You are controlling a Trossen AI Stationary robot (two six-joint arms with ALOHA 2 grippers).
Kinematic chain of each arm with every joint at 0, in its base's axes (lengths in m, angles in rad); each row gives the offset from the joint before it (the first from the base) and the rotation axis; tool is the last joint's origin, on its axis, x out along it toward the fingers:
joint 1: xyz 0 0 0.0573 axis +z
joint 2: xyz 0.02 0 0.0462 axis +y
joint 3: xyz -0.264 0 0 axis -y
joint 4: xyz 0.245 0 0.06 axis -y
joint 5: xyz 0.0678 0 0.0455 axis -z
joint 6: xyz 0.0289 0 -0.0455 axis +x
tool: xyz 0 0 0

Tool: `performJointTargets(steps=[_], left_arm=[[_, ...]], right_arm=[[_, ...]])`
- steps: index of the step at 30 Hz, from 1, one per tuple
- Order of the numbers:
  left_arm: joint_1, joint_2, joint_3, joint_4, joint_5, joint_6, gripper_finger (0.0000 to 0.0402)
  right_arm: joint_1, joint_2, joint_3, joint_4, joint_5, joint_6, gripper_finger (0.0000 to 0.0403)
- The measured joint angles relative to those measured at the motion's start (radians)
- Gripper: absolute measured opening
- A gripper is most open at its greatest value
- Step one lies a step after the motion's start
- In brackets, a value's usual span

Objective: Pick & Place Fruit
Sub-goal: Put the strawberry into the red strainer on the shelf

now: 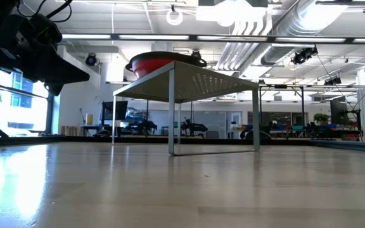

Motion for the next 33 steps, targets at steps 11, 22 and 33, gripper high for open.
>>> performJointTargets(steps=[11,22,33], left_arm=[[0.000,0.000,0.000,0.016,-0.018,-0.001,0.0000],[0.000,0.000,0.000,0.013,-0.018,-0.022,0.0000],[0.000,0.000,0.000,0.008,-0.018,-0.023,0.0000]], right_arm=[[0.025,0.082,0.019,0.028,-0.090,0.068,0.0002],[0.028,0.082,0.001,0.053,-0.127,0.088,0.0072],[0.029,0.082,0.001,0.056,-0.111,0.098,0.0230]])
